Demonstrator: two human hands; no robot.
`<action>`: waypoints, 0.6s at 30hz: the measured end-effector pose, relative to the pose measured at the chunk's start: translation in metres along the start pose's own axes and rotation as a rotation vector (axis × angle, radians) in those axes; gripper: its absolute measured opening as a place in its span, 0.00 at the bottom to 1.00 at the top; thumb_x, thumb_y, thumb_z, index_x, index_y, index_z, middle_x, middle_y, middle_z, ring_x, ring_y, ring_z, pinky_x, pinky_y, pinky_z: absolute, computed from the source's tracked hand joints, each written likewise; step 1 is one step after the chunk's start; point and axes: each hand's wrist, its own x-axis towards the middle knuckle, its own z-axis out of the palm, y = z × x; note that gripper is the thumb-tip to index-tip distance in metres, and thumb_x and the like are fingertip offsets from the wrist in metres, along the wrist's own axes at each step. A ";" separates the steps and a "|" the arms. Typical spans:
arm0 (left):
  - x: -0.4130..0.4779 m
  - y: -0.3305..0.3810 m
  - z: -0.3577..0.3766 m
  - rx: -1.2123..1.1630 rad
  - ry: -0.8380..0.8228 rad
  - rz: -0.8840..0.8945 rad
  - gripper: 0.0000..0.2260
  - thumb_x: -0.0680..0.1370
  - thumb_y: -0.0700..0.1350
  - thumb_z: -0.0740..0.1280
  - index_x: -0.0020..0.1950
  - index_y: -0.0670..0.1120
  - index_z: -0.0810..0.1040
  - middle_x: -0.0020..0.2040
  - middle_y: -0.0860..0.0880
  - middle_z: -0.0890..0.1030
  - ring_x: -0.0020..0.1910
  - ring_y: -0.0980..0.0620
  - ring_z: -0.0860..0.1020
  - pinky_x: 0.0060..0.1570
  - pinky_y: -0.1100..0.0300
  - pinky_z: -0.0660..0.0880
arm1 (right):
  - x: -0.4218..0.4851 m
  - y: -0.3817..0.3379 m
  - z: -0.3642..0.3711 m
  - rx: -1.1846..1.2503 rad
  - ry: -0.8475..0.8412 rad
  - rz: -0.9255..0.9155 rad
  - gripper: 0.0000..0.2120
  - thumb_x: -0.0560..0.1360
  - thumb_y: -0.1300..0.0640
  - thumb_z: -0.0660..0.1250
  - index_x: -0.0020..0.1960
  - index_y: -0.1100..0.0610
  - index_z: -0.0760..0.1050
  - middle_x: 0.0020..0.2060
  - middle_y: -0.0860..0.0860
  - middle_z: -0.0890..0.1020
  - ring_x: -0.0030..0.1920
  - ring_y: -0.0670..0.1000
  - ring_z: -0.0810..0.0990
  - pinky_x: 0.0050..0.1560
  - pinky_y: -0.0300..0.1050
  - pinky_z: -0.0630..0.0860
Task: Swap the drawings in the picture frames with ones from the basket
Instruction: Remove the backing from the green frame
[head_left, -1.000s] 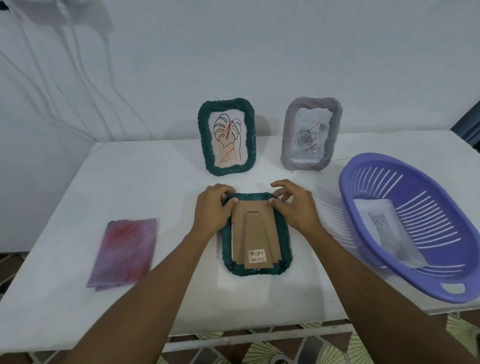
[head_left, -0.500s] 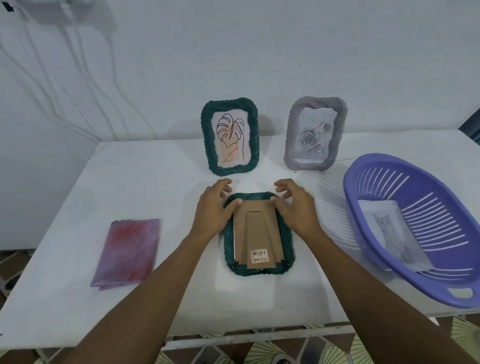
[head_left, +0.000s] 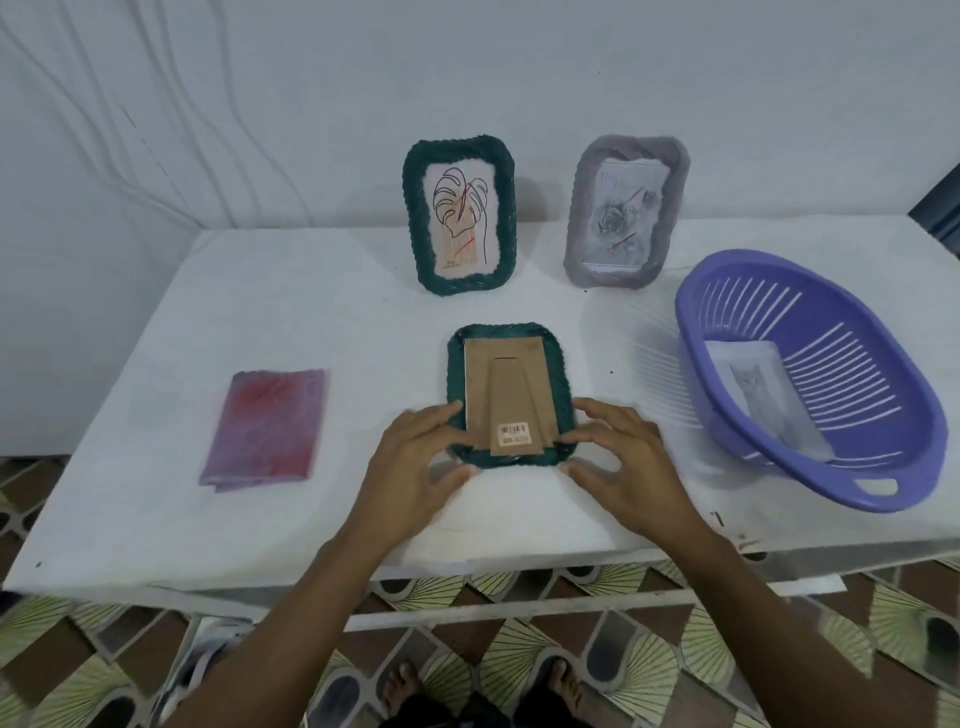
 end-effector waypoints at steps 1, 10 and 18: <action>-0.001 0.001 0.002 -0.022 0.014 -0.003 0.13 0.72 0.51 0.71 0.56 0.53 0.82 0.67 0.54 0.74 0.65 0.55 0.72 0.70 0.49 0.63 | 0.002 -0.002 0.000 -0.002 0.006 0.010 0.17 0.67 0.54 0.78 0.54 0.46 0.80 0.65 0.45 0.75 0.62 0.46 0.72 0.60 0.48 0.65; -0.002 0.010 0.001 -0.141 0.082 -0.116 0.13 0.72 0.42 0.75 0.55 0.51 0.82 0.63 0.55 0.78 0.62 0.57 0.75 0.67 0.55 0.71 | 0.006 -0.007 0.005 0.021 0.030 0.029 0.16 0.65 0.53 0.79 0.51 0.46 0.82 0.63 0.43 0.76 0.56 0.46 0.74 0.57 0.48 0.65; 0.000 0.002 0.001 -0.141 0.053 -0.119 0.10 0.72 0.44 0.75 0.52 0.52 0.84 0.63 0.57 0.78 0.61 0.59 0.75 0.64 0.57 0.72 | 0.007 -0.007 0.005 -0.013 -0.005 0.009 0.15 0.66 0.53 0.78 0.51 0.43 0.81 0.64 0.44 0.74 0.58 0.46 0.72 0.57 0.48 0.61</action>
